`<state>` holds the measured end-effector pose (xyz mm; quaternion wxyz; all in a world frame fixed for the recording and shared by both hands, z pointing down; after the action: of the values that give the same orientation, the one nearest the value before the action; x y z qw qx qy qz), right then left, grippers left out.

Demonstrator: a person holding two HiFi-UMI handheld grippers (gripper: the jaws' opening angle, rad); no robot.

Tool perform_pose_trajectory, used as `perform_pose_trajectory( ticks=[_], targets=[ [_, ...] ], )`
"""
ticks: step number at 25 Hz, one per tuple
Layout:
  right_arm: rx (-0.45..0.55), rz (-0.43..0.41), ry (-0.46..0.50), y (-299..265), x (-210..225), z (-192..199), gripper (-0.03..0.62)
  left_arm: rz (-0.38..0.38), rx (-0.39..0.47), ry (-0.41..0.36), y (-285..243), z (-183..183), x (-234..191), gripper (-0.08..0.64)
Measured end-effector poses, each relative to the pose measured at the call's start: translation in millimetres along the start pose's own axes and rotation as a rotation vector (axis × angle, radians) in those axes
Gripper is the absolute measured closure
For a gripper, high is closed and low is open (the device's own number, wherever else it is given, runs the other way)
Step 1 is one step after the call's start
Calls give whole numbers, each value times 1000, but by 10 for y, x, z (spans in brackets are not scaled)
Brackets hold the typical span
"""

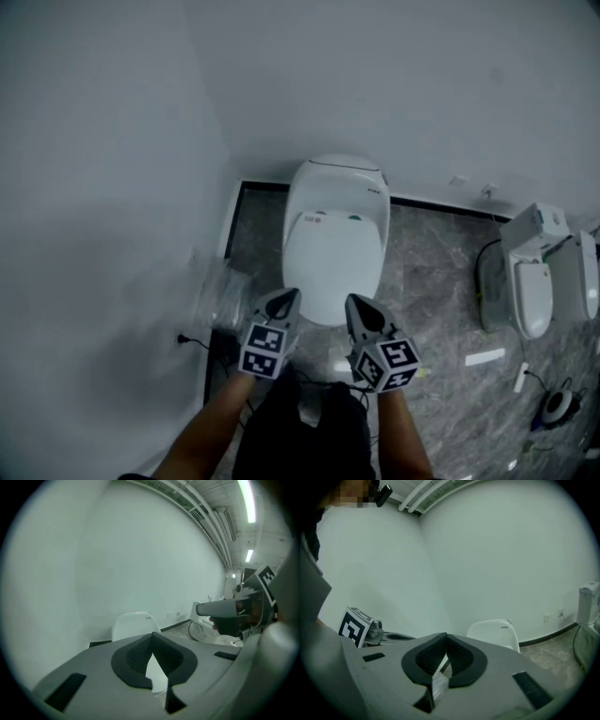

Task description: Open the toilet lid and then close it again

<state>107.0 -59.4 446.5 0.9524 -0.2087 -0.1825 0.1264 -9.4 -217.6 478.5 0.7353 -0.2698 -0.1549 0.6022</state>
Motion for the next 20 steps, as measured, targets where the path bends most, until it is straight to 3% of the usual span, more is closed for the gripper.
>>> perform_pose_trajectory(
  ticks=[5,13,20],
  targets=[
    [-54,82,-75,-240,161,467,580,19,-77,11,-377,468,-150,554],
    [-174,142,-183,-614,498,1382,580,40,-220,73,-960,1304,-178,554],
    [-246,197,-241,-880,859,2132,496,22,-305,141,-1388,1952,-253,552]
  ],
)
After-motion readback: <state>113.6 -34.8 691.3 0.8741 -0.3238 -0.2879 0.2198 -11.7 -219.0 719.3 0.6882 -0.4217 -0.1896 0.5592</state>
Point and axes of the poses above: the fingertips, and each gripper's own axes: y backward along the fingers, x to its right, z out of its underside, the point moved 9 cm from there along y, backward along the fingers, and after that the axes turned 8 degrees about -x, right-handed, at the moved point
